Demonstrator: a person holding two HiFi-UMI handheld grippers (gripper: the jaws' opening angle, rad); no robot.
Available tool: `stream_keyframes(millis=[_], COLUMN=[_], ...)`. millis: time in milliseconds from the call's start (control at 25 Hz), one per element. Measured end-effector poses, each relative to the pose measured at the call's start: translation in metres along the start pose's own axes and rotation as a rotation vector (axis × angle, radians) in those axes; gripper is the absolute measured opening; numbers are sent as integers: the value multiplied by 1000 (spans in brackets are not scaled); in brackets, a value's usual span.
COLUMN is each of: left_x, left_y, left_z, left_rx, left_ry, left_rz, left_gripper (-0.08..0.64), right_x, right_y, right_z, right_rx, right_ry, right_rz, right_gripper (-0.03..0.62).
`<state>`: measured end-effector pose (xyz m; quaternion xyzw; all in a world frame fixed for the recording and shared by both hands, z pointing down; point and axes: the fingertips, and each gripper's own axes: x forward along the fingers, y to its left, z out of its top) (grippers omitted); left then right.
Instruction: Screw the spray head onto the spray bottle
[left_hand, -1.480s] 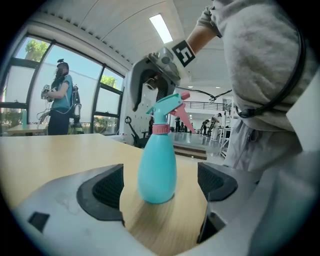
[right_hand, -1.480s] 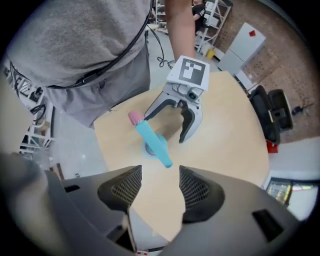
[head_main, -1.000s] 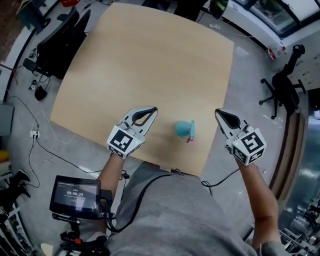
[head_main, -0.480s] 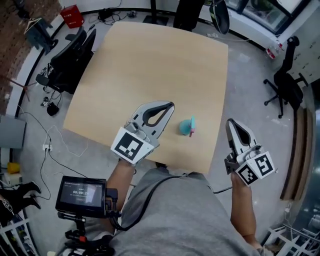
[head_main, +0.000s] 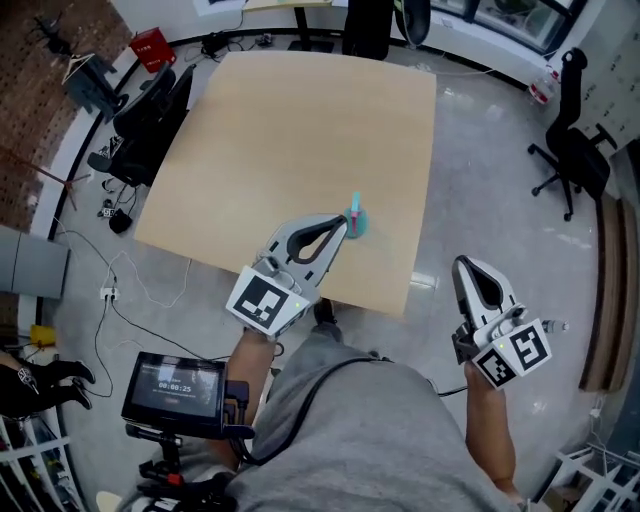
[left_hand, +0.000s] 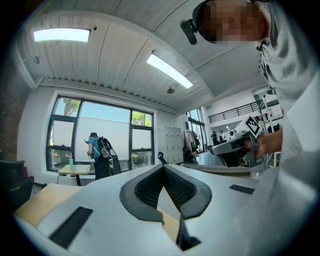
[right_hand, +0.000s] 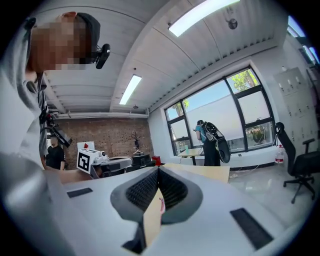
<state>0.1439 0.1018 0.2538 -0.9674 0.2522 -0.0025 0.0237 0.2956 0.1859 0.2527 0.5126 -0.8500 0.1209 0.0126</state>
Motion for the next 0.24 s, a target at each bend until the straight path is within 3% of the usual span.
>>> stream_keyframes(millis=[240], left_x=[-12], left_y=[-102], left_z=[3], left_rx=[-12], left_ry=[20], left_rz=[-27], left_gripper=[5], right_x=[-101], right_y=[15], right_z=[-19], right_rx=[-10], right_ry=[26], right_rz=[-12], right_gripper=[5])
